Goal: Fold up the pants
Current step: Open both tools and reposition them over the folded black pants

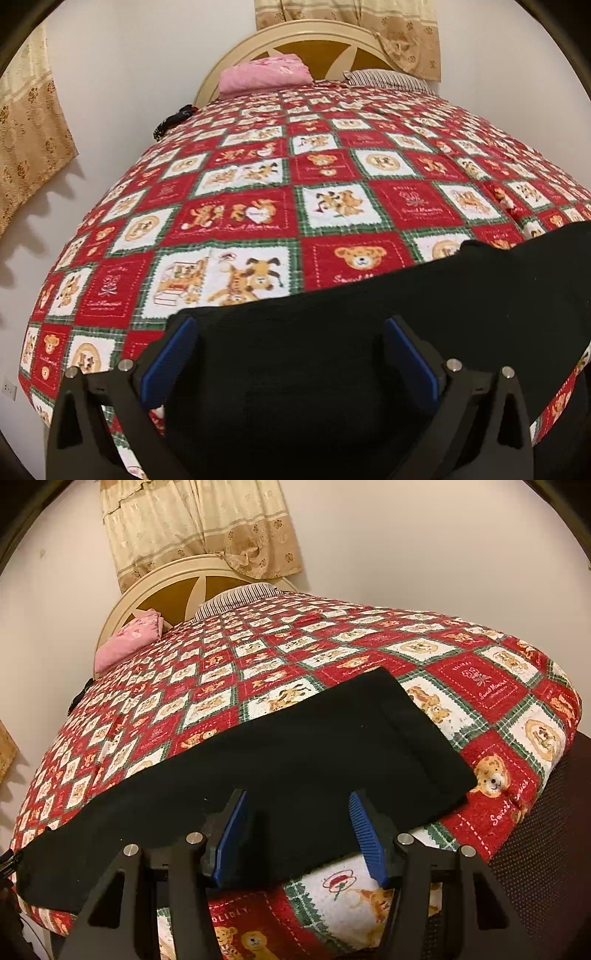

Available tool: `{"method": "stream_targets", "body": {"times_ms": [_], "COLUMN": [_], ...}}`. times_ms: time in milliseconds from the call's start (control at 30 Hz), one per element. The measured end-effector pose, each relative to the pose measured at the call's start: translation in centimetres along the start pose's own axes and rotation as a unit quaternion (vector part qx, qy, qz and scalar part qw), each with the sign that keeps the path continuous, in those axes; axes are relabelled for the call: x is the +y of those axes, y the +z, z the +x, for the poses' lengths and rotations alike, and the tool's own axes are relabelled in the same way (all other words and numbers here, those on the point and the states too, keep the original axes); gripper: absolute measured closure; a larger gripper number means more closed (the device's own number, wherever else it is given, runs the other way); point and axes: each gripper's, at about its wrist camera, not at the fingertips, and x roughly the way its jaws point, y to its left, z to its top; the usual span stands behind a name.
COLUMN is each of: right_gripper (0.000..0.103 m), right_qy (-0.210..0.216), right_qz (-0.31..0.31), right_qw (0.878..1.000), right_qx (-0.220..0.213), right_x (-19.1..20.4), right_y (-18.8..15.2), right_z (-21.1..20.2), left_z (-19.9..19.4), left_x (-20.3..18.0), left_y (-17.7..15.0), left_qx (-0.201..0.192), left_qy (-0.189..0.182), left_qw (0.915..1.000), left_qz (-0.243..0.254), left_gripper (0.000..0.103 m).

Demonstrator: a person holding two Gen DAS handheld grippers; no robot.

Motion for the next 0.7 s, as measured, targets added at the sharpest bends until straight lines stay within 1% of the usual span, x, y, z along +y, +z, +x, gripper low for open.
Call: {"method": "stream_targets", "body": {"times_ms": [67,133,233,333,367,400,467,500,533,600,700], "right_gripper": [0.044,0.041,0.037,0.036,0.036,0.036,0.036,0.036,0.036,0.036,0.036], "right_qy": [-0.002,-0.005,-0.019,-0.035,-0.033,-0.021,0.031,0.047,0.044,0.023,0.004], "right_qz": [-0.007,-0.022,-0.057,-0.08,-0.075,-0.06,0.004,0.028,0.046,0.053,0.075], "right_qw": [1.0,1.0,0.998,0.996,0.997,0.998,0.999,0.998,0.997,0.997,0.996], "right_qx": [0.0,0.003,0.005,0.003,0.003,0.001,-0.009,-0.019,-0.036,-0.057,-0.056], "right_x": [0.2,0.5,1.4,2.0,1.9,1.5,-0.2,-1.1,-2.1,-3.3,-5.9], "right_y": [-0.1,-0.3,-0.7,-0.9,-0.9,-0.7,-0.1,0.2,0.6,1.1,1.9], "right_z": [0.1,0.3,0.6,0.6,0.4,0.1,-0.9,-1.4,-2.2,-3.1,-3.5], "left_z": [0.1,0.2,0.2,0.0,-0.1,-0.3,-0.6,-0.6,-0.5,-0.3,0.1], "left_x": [-0.4,-0.8,-1.5,-2.6,-3.1,-3.8,-5.0,-5.8,-6.8,-7.9,-9.4], "left_y": [0.0,0.0,0.2,0.4,0.6,0.8,0.9,1.0,1.0,1.1,1.0], "left_qx": [0.002,0.004,0.002,0.0,-0.003,-0.006,-0.012,-0.013,-0.01,-0.006,0.0], "left_qy": [-0.005,-0.011,-0.018,-0.03,-0.037,-0.048,-0.063,-0.069,-0.078,-0.088,-0.099], "left_qw": [1.0,0.9999,0.9998,0.9995,0.9993,0.9988,0.9979,0.9974,0.9966,0.9954,0.9941], "left_qz": [0.001,0.001,0.0,-0.001,-0.002,0.001,0.011,0.018,0.027,0.037,0.045], "left_gripper": [0.0,0.0,0.0,0.0,0.0,0.0,0.0,0.0,0.0,0.0,0.0]}}
